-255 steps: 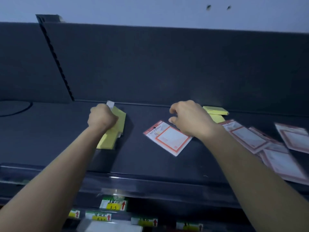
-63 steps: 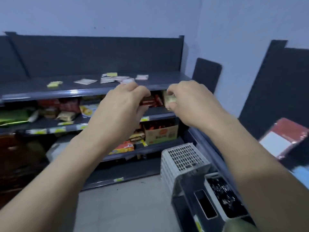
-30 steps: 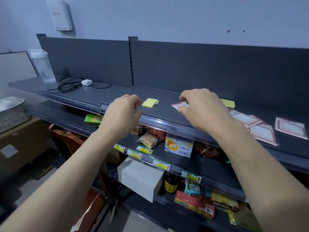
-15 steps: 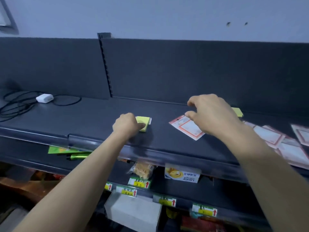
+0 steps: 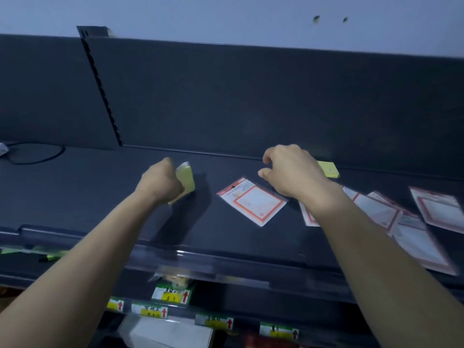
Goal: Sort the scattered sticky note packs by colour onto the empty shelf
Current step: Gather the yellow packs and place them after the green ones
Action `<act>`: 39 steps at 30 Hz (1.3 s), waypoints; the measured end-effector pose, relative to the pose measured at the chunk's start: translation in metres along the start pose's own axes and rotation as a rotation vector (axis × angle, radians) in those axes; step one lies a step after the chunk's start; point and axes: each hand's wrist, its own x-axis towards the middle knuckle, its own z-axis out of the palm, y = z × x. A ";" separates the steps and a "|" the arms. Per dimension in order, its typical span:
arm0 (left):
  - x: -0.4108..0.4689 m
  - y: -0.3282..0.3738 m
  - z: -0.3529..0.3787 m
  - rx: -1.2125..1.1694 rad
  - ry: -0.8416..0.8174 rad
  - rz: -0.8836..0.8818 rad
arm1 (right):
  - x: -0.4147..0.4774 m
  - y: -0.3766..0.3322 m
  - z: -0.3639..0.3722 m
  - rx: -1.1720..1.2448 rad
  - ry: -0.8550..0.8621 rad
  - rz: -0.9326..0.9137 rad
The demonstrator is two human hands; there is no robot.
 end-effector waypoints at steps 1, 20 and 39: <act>-0.003 0.010 -0.002 -0.036 0.037 0.047 | 0.007 0.011 0.001 0.018 -0.011 0.037; -0.022 0.160 0.035 -0.245 -0.009 0.376 | 0.099 0.181 0.054 0.093 -0.427 0.334; -0.057 0.186 0.030 -0.423 -0.040 0.631 | 0.017 0.166 -0.023 0.177 0.086 0.235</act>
